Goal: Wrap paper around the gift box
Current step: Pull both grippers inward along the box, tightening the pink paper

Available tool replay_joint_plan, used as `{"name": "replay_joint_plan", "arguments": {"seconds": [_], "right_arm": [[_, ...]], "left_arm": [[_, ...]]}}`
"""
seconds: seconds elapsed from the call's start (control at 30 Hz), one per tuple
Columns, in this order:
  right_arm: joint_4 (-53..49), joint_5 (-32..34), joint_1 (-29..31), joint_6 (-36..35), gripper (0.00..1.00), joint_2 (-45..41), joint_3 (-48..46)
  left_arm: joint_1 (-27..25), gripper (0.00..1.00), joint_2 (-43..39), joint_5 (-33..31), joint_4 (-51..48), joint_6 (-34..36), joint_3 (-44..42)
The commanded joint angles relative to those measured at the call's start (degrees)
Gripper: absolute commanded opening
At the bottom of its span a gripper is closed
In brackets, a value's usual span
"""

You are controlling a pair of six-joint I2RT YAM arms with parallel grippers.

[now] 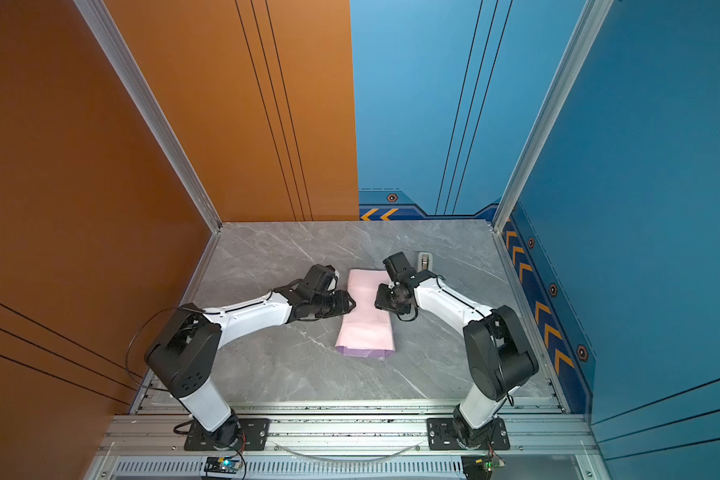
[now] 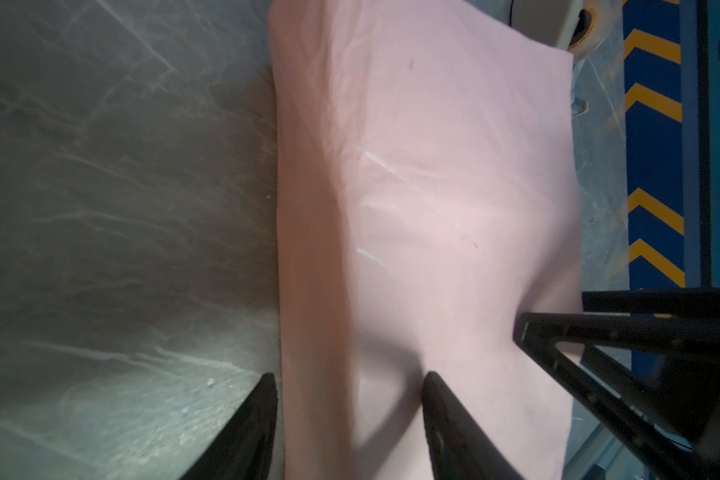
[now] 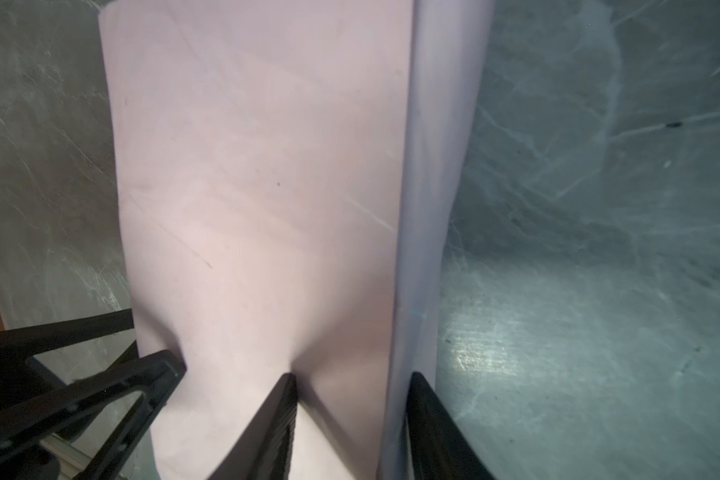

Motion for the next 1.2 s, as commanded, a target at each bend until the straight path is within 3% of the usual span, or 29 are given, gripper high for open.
{"name": "replay_joint_plan", "arguments": {"seconds": [0.0,0.27,0.47,0.7,0.87,1.17], "right_arm": [[3.26,-1.27,-0.61,3.36,0.45,-1.93,-2.16],[-0.96,-0.12,-1.94,3.93,0.74,-4.86,-2.03],[-4.68,1.22,-3.75,-0.92,0.75,-8.23,-3.75],[-2.82,-1.69,-3.82,-3.69,0.75,-4.64,-4.46],[-0.23,-3.92,-3.43,-3.66,0.69,-1.68,-3.74],[5.29,-6.83,-1.19,-1.66,0.39,2.08,-1.71]], "left_arm": [[-1.22,0.54,1.90,0.65,0.42,-1.31,0.62],[-1.27,0.52,2.95,0.48,-3.54,-1.96,2.84],[-1.42,0.51,2.84,0.19,-8.52,-1.77,4.38],[-1.44,0.51,2.89,-0.50,-8.78,-2.61,3.71],[-1.21,0.51,2.90,-1.31,-9.14,-2.74,3.63],[0.35,0.49,2.71,-1.56,-8.53,-2.41,3.95]]}}
